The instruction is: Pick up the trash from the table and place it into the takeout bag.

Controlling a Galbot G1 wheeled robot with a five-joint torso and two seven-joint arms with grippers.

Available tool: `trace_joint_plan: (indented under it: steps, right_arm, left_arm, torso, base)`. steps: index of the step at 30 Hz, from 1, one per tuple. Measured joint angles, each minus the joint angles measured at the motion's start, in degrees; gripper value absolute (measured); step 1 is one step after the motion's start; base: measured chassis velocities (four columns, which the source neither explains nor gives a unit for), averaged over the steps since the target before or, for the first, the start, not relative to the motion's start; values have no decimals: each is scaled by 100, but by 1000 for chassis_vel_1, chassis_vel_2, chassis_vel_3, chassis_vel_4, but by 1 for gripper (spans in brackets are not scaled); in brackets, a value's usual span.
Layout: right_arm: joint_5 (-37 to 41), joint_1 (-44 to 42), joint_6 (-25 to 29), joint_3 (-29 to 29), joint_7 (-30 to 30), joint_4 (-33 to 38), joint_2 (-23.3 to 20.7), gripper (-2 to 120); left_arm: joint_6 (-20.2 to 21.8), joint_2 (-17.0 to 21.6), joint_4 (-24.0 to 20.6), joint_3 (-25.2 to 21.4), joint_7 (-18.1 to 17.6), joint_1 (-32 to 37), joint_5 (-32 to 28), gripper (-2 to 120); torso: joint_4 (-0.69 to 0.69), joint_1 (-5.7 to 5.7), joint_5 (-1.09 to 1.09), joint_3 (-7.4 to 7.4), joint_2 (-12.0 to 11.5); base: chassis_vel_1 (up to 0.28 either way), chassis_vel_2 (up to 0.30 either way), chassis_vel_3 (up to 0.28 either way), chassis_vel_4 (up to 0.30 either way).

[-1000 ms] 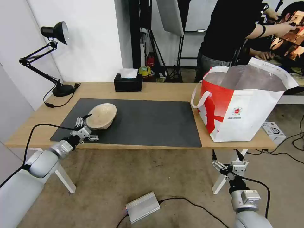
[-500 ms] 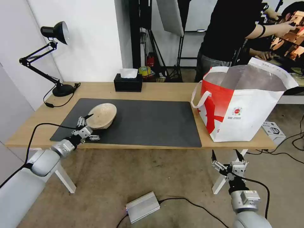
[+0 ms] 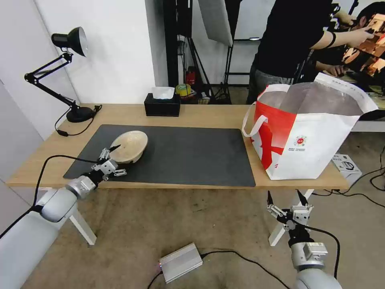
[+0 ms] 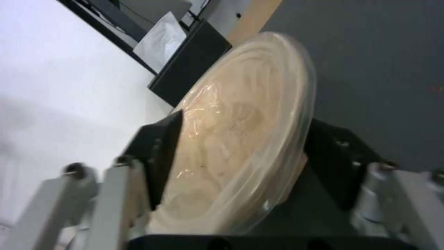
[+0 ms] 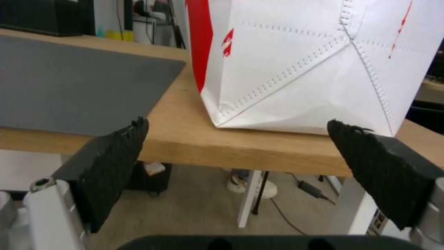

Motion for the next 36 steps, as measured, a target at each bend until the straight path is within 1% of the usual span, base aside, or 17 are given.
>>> trace_joint_plan:
  steps: [3,4,5,7,8,9,11,12,13,15,17,28,33,36]
  right_arm:
    - [-11,2,5,-8,1,-15,2,99]
    - [-11,2,5,-8,1,-15,2,99]
    - [-21,2,11,-10,1,-21,5,99]
    - [-39,4,23,-13,1,-35,9,99]
    - [-39,4,23,-13,1,-35,9,99]
    - [-42,5,27,-14,1,-42,10,99]
    - [-47,11,33,-14,2,-50,16,99]
    - [-48,13,34,-15,2,-51,18,99]
    - [-48,13,34,-15,2,-51,18,99]
    - [-49,16,36,-16,4,-51,20,98]
    - [-50,17,37,-15,5,-51,20,98]
    - [-54,34,42,-31,14,-58,32,98]
    - [-55,40,43,-35,20,-54,32,98]
    - [-57,72,41,-52,22,-34,28,98]
  left_arm:
    - [0,-3,5,6,12,-13,-21,48]
    - [0,-3,5,6,12,-13,-21,48]
    - [0,-3,5,9,15,-17,-30,44]
    - [-2,-2,3,20,18,-22,-57,32]
    - [-2,-2,3,20,18,-22,-57,32]
    - [-2,-1,0,23,20,-25,-69,29]
    - [-3,0,-5,27,22,-28,-95,19]
    - [-3,0,-5,28,29,-28,-100,16]
    - [-3,0,-5,28,29,-28,-100,16]
    - [-4,0,-5,27,72,-15,-110,6]
    - [-4,-1,-8,11,124,5,-116,1]
    - [-4,34,-123,-98,151,103,-184,1]
    - [-4,131,-332,-145,161,115,-230,1]
    - [-16,212,-599,-162,167,83,-244,1]
  torso:
    - [0,0,0,0,0]
    - [0,0,0,0,0]
    - [0,0,0,0,0]
    - [0,0,0,0,0]
    - [0,0,0,0,0]
    - [0,0,0,0,0]
    - [0,0,0,0,0]
    - [0,0,0,0,0]
    - [0,0,0,0,0]
    - [0,0,0,0,0]
    - [0,0,0,0,0]
    - [0,1,-1,0,0]
    - [0,1,0,0,0]
    - [1,1,0,0,0]
  base:
    - [0,0,0,0]
    - [0,0,0,0]
    - [0,0,0,0]
    - [0,0,0,0]
    - [0,0,0,0]
    - [0,0,0,0]
    - [0,0,0,0]
    - [0,0,0,0]
    - [0,0,0,0]
    - [0,0,0,0]
    - [0,0,0,0]
    - [0,0,0,0]
    - [0,0,0,0]
    - [0,0,0,0]
